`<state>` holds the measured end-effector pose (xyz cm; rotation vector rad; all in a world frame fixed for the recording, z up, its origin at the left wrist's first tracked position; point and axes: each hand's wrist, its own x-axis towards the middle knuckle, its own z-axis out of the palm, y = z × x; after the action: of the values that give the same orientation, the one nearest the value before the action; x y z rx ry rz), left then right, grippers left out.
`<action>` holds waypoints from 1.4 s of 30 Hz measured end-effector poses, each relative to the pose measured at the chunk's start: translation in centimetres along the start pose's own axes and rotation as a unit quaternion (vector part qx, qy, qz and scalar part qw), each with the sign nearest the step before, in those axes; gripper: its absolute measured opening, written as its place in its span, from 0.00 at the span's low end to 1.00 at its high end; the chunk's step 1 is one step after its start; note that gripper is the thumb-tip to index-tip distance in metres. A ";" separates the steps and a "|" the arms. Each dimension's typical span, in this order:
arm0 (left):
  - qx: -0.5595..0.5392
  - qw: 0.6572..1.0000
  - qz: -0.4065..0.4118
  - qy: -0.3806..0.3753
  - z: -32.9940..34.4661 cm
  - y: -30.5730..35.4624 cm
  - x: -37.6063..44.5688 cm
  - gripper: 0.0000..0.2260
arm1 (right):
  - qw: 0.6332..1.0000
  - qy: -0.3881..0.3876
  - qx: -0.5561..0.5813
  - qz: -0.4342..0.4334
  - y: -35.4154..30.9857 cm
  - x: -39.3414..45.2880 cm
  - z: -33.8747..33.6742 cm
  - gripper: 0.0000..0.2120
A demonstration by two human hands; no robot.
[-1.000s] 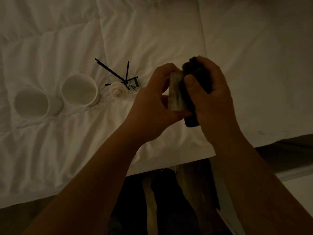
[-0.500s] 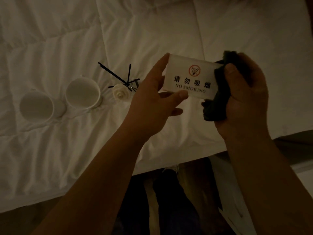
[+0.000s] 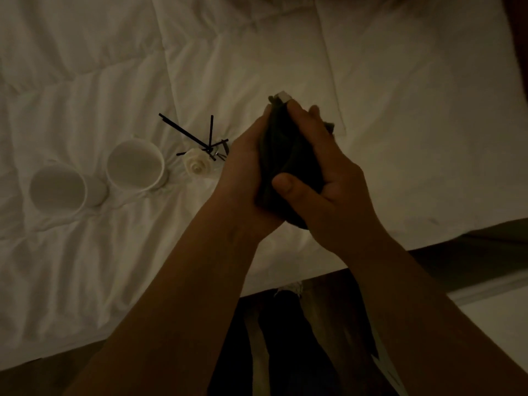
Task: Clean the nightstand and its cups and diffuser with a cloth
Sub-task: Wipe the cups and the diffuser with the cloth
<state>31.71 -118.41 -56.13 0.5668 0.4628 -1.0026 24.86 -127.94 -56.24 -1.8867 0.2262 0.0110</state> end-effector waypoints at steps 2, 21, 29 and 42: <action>0.003 1.000 0.006 -0.013 -0.1 0.2 -0.3 0.17 | 1.000 -0.001 0.000 -0.007 -0.2 0.2 0.1 0.32; 0.025 0.998 0.032 0.048 -1.8 -1.4 0.9 0.19 | 0.998 0.027 0.008 0.059 1.5 -1.4 1.4 0.40; 0.069 0.997 0.005 -0.025 -2.4 -2.9 -0.5 0.18 | 0.984 0.154 0.049 0.074 2.6 2.6 -0.7 0.26; 0.184 0.970 0.147 0.060 -3.2 -1.2 0.3 0.09 | 0.957 0.176 0.204 0.109 2.4 -0.1 0.2 0.18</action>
<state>30.46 -117.06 -59.02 1.0033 0.2866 -0.7727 24.42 -128.49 -58.51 -1.4330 0.6318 -0.2080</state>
